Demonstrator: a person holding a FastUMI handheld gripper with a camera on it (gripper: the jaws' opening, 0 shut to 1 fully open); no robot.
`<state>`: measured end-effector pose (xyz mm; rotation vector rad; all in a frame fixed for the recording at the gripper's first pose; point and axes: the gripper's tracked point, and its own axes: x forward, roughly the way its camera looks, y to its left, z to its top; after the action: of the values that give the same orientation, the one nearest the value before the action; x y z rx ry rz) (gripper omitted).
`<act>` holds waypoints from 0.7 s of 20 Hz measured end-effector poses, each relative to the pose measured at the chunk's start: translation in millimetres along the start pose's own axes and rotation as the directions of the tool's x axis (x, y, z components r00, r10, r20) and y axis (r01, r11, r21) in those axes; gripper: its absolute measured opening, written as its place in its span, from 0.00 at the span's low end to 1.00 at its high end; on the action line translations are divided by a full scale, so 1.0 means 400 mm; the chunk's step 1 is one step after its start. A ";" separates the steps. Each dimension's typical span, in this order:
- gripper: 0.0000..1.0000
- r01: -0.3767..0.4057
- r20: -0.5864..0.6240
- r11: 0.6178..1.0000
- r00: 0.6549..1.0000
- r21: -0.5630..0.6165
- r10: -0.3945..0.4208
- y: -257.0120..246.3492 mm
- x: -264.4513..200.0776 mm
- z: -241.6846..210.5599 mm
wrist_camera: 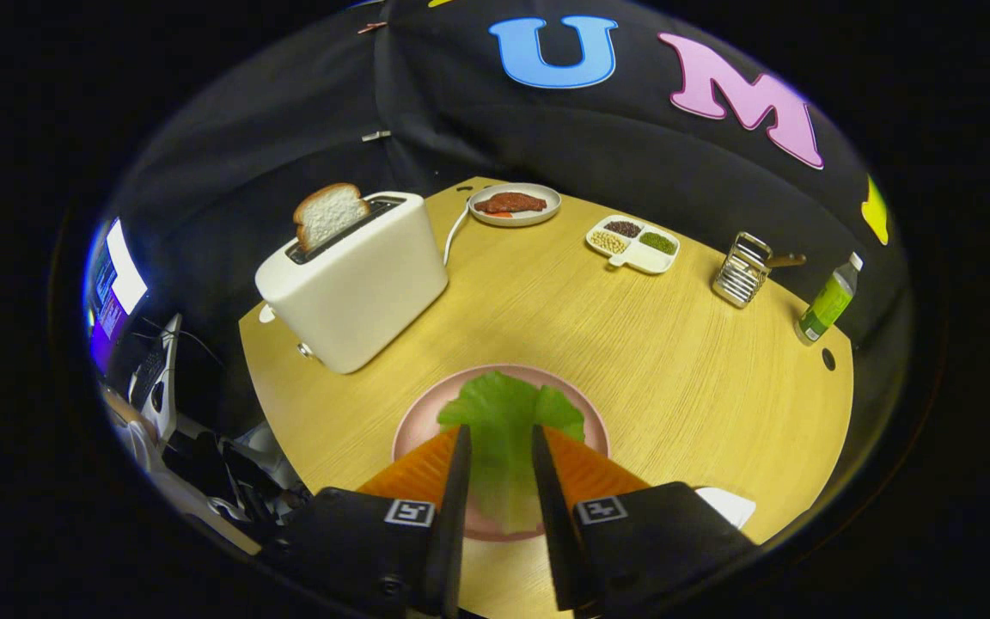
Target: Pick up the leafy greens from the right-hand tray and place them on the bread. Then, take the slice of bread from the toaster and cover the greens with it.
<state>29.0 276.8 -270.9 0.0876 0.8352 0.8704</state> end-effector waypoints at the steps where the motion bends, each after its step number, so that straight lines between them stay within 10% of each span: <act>1: 0.49 -0.001 0.014 1.000 1.000 0.008 0.001 0.004 0.000 0.008; 14: 0.87 0.111 0.471 0.977 0.882 -0.182 -0.013 0.156 -0.343 0.256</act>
<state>9.4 247.2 -92.1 0.0858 0.2898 0.8233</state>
